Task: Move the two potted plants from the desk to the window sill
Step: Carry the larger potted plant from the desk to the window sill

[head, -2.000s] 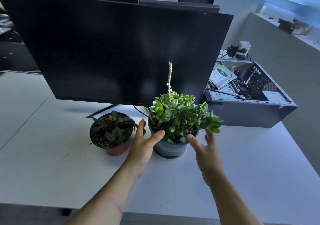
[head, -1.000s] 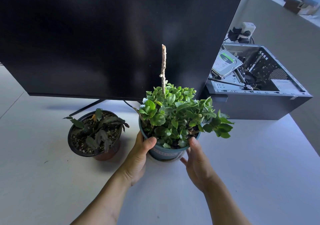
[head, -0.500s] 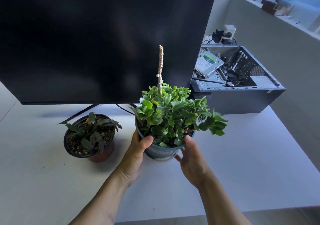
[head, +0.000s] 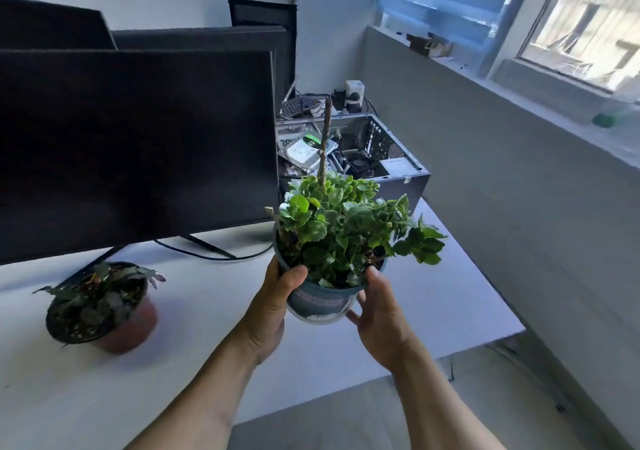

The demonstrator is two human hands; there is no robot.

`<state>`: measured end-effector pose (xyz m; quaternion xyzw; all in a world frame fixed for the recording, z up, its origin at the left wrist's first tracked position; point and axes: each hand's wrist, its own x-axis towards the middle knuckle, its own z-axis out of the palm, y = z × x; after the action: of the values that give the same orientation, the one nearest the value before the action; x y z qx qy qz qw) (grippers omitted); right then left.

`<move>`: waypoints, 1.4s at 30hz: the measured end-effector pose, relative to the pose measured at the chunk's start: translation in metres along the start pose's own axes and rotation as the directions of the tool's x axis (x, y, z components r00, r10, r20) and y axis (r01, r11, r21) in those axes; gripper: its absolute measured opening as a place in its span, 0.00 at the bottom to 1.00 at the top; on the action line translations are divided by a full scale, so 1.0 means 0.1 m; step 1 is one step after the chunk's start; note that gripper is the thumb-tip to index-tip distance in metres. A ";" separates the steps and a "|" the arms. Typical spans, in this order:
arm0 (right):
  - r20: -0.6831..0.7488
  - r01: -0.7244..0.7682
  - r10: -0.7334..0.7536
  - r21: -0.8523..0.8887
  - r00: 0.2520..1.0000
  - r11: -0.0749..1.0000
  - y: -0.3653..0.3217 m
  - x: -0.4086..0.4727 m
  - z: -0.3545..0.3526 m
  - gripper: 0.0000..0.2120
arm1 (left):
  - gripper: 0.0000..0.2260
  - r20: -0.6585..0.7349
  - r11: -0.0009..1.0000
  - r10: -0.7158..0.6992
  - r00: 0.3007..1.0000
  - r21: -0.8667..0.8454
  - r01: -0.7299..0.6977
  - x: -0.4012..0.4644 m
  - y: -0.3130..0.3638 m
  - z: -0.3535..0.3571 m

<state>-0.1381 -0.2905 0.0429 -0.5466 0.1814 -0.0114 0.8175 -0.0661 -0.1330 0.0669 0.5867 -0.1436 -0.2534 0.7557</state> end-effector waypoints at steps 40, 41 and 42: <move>-0.744 0.358 -0.226 0.020 0.629 0.933 -1.47 -4.68 -5.98 0.48 | 0.41 0.777 0.947 -0.281 0.564 0.129 0.294 -0.66 -1.91 7.61; -0.765 0.362 -0.228 0.008 0.603 0.932 -1.52 -4.75 -6.11 0.49 | 0.41 0.791 0.944 -0.289 0.540 0.143 0.296 -0.66 -1.95 7.80; -0.774 0.378 -0.235 0.006 0.589 0.926 -1.56 -4.83 -6.25 0.49 | 0.42 0.802 0.943 -0.293 0.520 0.154 0.294 -0.64 -1.98 7.99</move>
<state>-0.7538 -0.8049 0.1099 -0.4417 0.4084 -0.3960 0.6938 -0.5728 -0.7841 0.0977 0.4186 -0.3742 -0.6179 0.5504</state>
